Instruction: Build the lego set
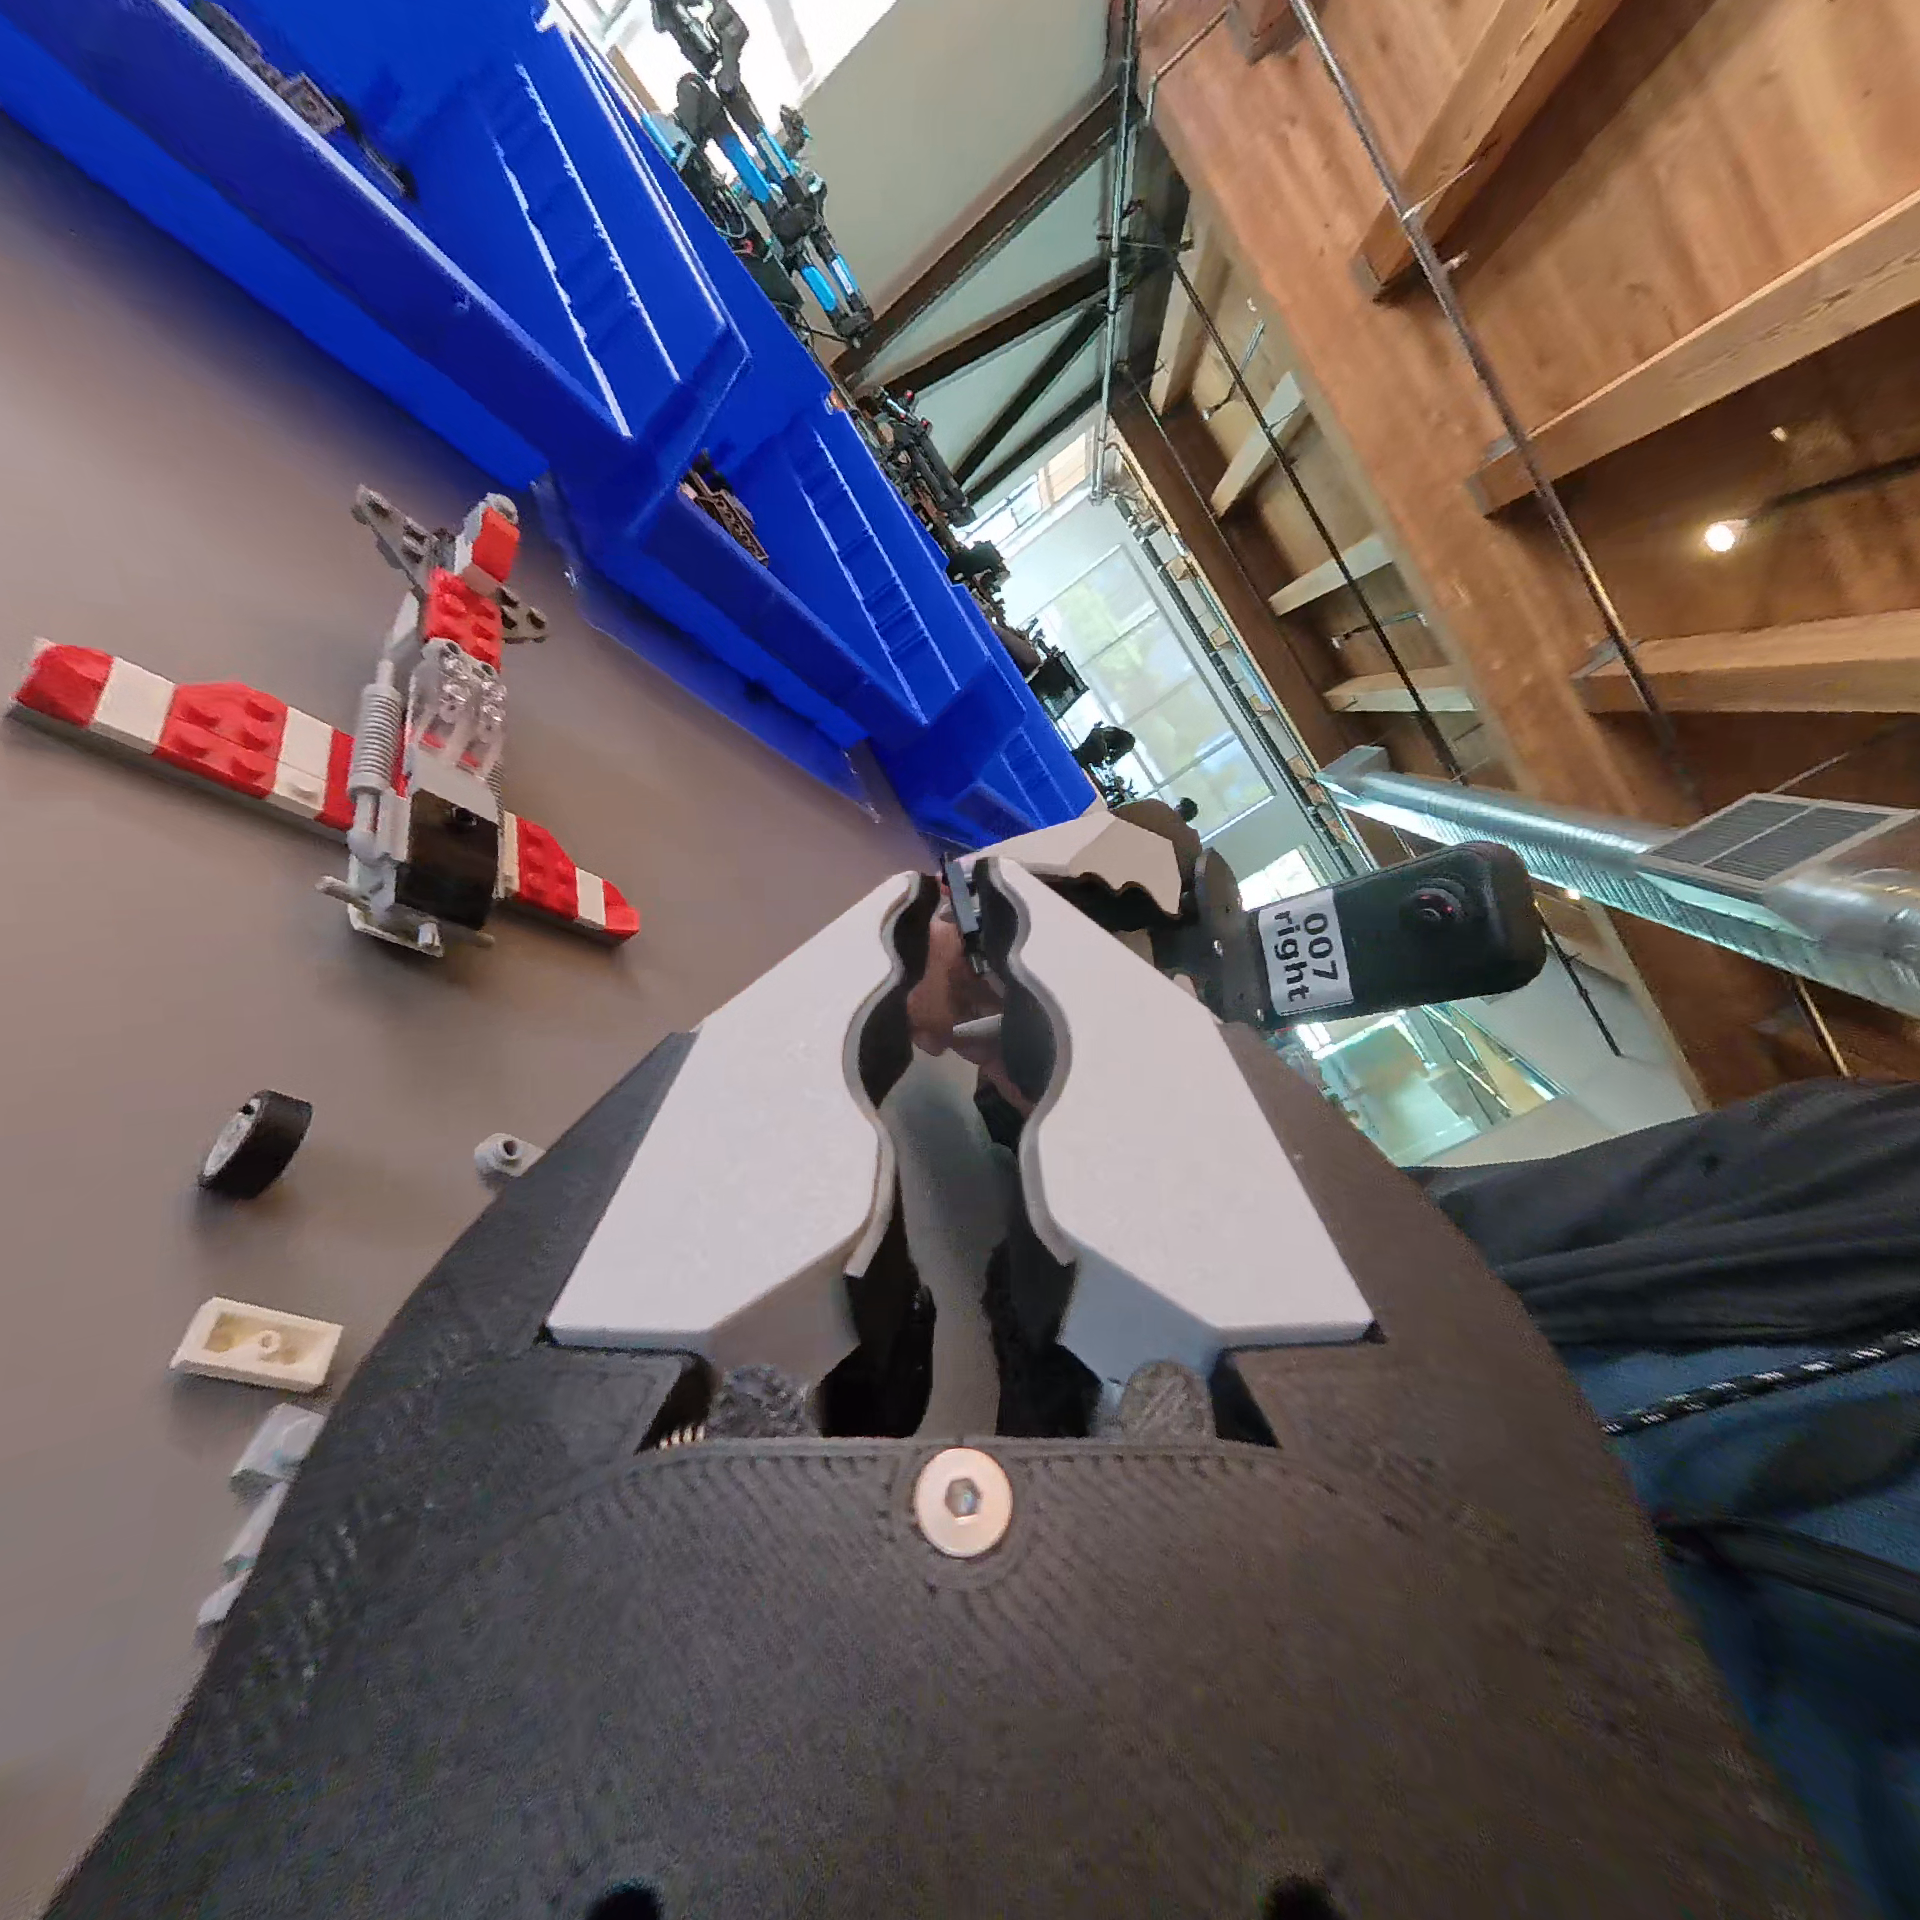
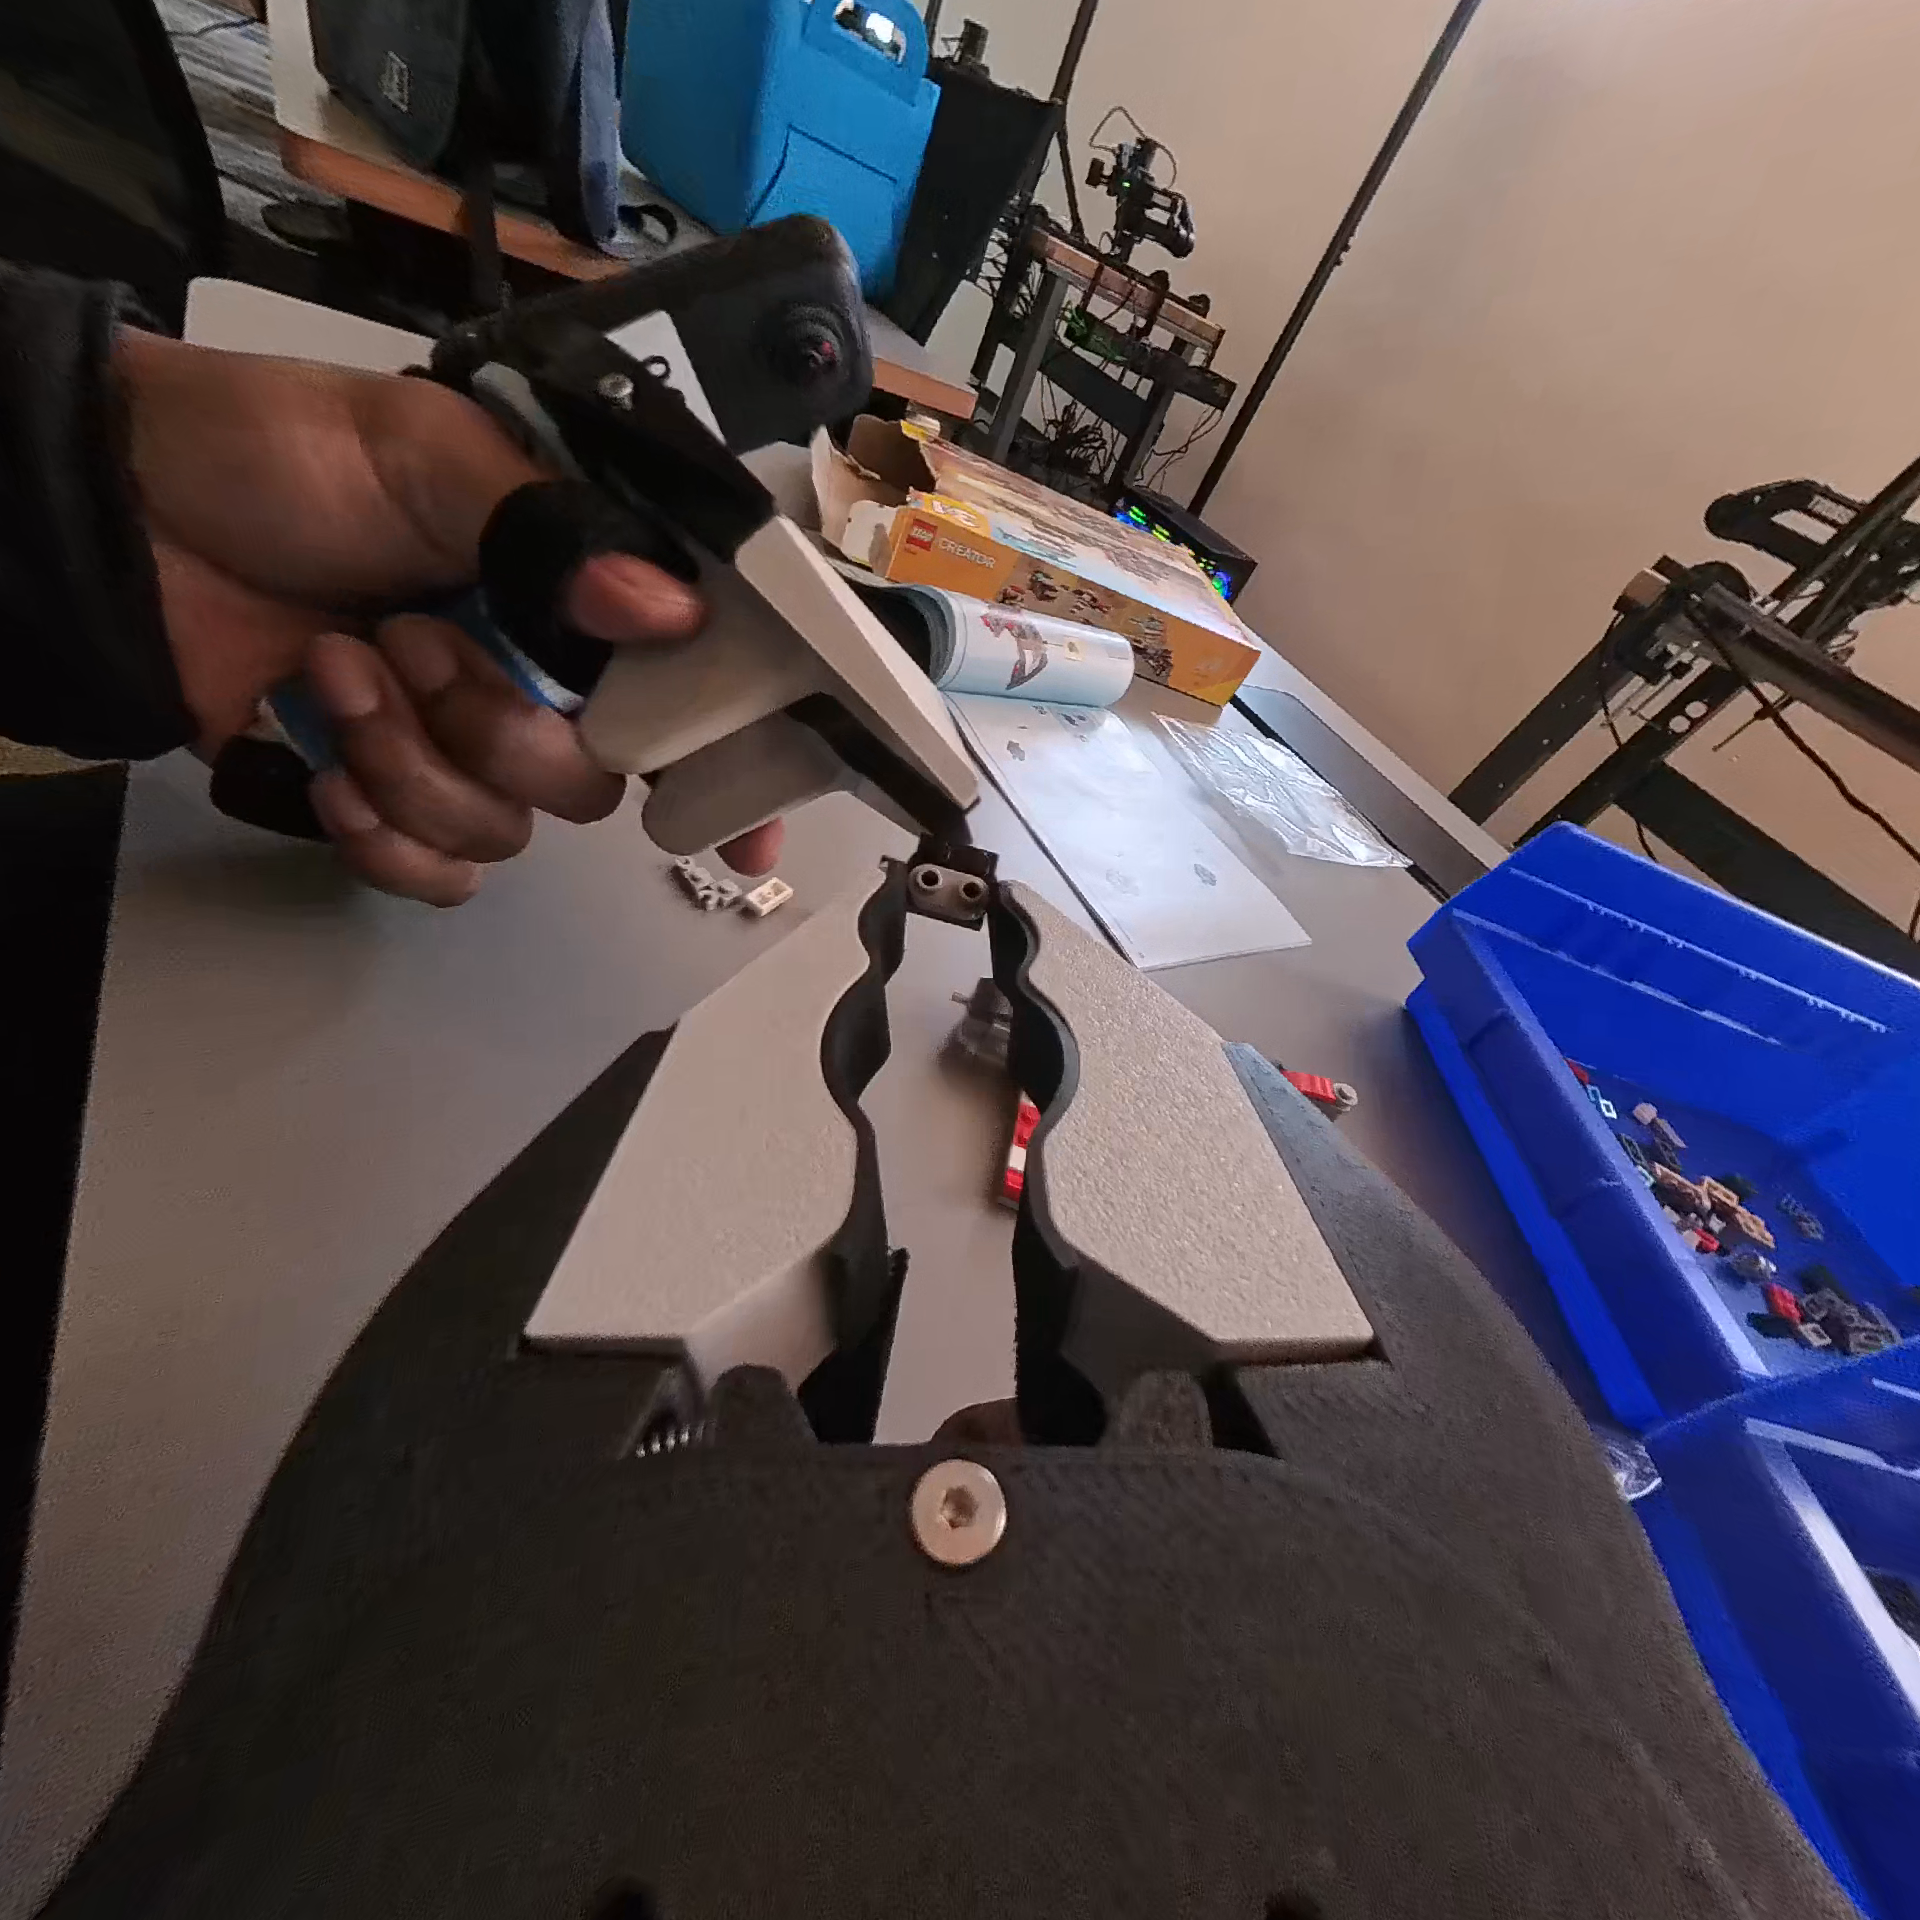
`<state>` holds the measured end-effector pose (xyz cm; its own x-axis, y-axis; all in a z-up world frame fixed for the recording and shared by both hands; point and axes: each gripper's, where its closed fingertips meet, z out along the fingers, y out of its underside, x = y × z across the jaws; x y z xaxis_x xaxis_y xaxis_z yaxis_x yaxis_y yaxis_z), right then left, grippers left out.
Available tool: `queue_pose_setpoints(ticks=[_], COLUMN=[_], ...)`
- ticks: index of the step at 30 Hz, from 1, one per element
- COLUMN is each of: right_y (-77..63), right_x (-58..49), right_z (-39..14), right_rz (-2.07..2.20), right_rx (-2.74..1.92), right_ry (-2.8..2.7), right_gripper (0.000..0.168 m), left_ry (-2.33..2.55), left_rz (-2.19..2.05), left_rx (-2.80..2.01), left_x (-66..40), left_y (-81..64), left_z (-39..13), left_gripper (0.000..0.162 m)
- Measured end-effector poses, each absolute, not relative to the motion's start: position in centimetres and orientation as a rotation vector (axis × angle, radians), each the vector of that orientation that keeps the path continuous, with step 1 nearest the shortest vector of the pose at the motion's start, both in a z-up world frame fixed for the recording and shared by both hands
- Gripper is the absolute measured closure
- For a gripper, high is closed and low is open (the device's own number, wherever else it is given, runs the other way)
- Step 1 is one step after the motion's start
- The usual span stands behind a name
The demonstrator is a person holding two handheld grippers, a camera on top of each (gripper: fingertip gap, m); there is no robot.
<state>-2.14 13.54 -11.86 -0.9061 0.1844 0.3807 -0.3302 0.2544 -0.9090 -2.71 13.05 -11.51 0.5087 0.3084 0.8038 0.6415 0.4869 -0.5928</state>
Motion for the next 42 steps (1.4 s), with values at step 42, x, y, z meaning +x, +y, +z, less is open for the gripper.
queue_pose_setpoints(ticks=[42], right_y=[13.7], right_x=[0.2], right_z=[-13.2], right_rz=[1.662], right_rx=[0.395], right_ry=[-2.205], right_gripper=[0.151], left_ry=[-1.097], left_rz=[-0.49], left_rx=[-1.207], left_x=[-0.7], left_y=[14.3], left_z=[-13.5], left_gripper=[0.146])
